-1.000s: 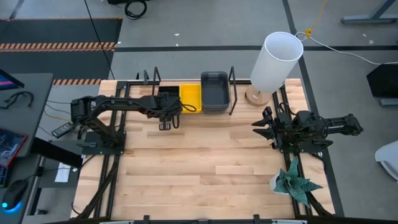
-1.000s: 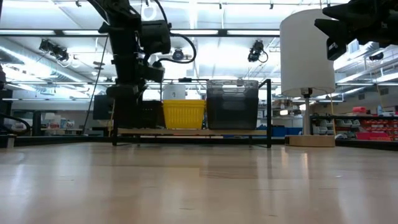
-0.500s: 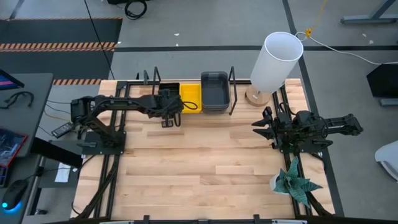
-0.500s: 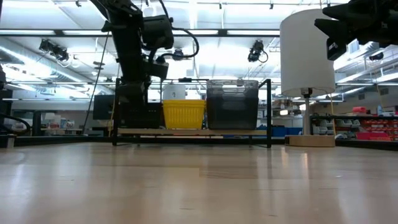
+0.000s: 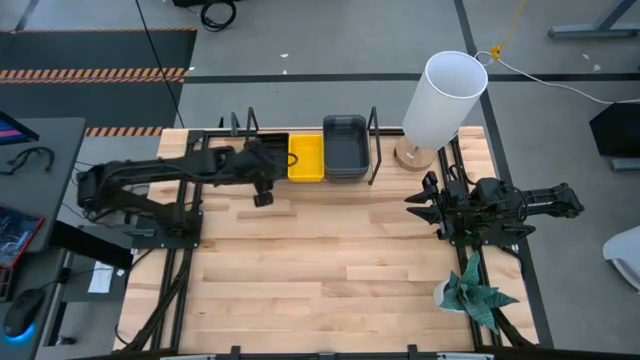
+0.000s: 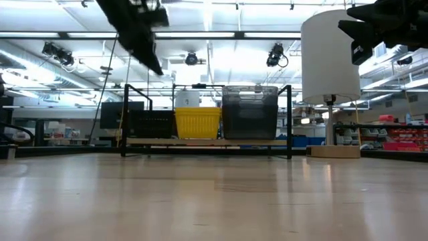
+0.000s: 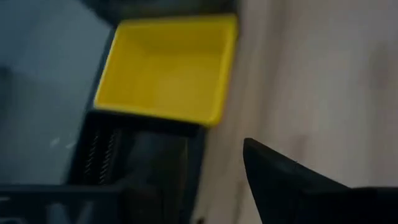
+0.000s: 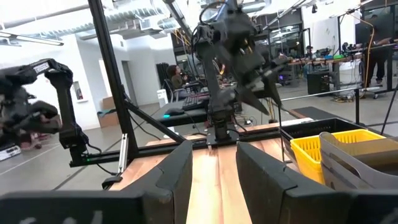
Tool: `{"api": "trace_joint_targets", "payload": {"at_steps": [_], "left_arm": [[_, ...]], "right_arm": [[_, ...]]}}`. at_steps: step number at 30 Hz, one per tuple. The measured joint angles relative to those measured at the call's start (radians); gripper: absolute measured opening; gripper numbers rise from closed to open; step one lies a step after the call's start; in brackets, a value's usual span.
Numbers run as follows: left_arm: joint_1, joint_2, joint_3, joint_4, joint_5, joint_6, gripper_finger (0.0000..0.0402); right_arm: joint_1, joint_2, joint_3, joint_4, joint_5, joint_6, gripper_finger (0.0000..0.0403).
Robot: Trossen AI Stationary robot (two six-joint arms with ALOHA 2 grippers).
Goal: Stack baskets on shelf by color
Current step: Return to Home Position
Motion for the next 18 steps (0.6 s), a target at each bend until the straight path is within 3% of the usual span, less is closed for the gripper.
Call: {"api": "trace_joint_targets", "payload": {"at_steps": [4,11,18], "left_arm": [[-0.024,-0.087,0.0,0.011,0.105,-0.048,0.0148],[-0.125,-0.179,-0.019,0.039,0.137,-0.086,0.0113],[-0.175,-0.341,-0.337,0.333,0.137,-0.126,0.0084]], "right_arm": [[0.0,0.0,0.0,0.0,0.0,0.0,0.013],[0.0,0.0,0.0,0.0,0.0,0.0,0.013],[0.0,0.0,0.0,0.0,0.0,0.0,0.013]]}}
